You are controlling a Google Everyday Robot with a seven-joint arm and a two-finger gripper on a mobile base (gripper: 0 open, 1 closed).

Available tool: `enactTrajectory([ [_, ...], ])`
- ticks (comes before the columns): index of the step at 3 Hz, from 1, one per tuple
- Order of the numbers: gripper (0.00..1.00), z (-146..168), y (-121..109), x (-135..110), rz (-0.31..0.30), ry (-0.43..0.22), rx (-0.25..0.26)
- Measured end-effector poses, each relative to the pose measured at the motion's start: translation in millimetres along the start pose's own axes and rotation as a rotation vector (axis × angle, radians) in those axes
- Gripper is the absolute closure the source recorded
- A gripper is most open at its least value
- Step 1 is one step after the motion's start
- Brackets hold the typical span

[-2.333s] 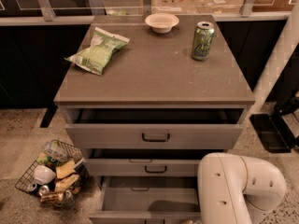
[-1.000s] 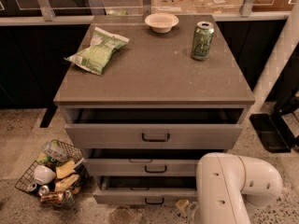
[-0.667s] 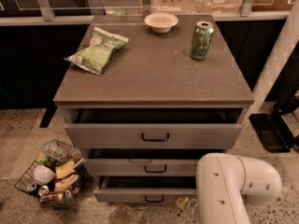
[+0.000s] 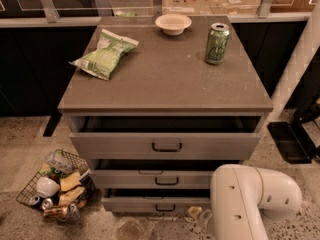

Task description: Close bottom drawer

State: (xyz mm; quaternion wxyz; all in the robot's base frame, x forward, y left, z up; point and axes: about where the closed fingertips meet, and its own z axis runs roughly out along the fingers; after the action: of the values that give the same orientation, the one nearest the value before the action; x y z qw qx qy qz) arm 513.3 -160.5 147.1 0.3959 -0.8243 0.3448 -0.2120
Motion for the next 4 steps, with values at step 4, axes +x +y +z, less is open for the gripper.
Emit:
enactTrajectory([
  [4,1.0,13,-10,17,0.007,0.042,0.044],
])
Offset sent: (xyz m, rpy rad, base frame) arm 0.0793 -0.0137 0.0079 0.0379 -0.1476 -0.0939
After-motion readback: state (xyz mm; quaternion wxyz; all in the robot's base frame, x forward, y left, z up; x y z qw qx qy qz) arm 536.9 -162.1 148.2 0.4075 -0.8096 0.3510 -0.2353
